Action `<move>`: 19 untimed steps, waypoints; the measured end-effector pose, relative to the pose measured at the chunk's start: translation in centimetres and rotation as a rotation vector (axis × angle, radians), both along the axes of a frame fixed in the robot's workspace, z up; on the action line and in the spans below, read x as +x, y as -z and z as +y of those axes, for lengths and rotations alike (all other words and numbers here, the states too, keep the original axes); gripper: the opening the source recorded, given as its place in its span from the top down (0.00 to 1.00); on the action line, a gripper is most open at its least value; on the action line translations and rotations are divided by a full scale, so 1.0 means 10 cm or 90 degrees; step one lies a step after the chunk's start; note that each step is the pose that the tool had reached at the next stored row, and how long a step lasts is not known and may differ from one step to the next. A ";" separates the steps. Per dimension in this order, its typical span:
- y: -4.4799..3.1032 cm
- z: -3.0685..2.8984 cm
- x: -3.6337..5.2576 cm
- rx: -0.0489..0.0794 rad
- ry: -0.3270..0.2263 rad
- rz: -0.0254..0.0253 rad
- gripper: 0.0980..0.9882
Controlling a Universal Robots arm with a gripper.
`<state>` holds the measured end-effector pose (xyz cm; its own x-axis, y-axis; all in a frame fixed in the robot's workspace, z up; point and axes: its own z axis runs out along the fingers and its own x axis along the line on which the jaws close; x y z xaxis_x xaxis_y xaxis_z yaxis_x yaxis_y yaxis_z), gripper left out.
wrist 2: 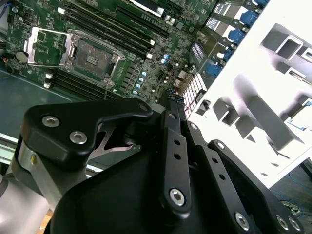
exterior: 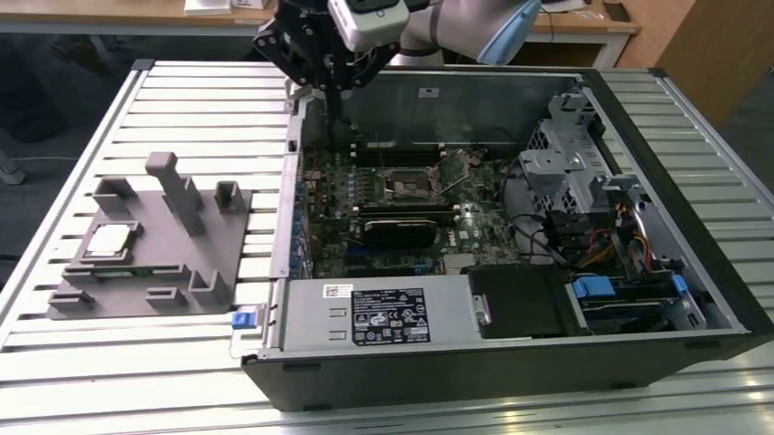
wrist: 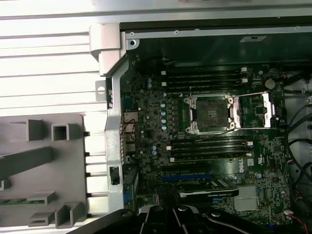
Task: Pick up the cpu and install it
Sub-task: 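Reach for the cpu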
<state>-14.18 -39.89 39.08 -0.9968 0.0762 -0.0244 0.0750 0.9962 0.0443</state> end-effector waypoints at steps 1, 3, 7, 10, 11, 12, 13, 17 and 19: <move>0.001 0.000 -0.001 0.000 0.000 0.0000 0.99; 0.001 0.000 -0.005 0.000 0.000 0.0000 0.99; 0.003 0.000 -0.019 0.000 0.000 0.0000 0.99; 0.004 0.000 -0.025 0.000 0.000 0.0000 0.99; 0.004 0.000 -0.027 0.000 0.000 0.0000 0.99; 0.004 0.000 -0.029 0.000 0.000 0.0000 0.99; 0.004 0.000 -0.031 0.000 0.000 0.0000 0.99; 0.005 0.000 -0.039 0.000 0.000 0.0000 0.99; 0.006 0.000 -0.043 0.000 0.000 0.0000 0.99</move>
<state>-14.61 -39.89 39.02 -0.9968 0.0762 -0.0244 0.0751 0.9962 0.0444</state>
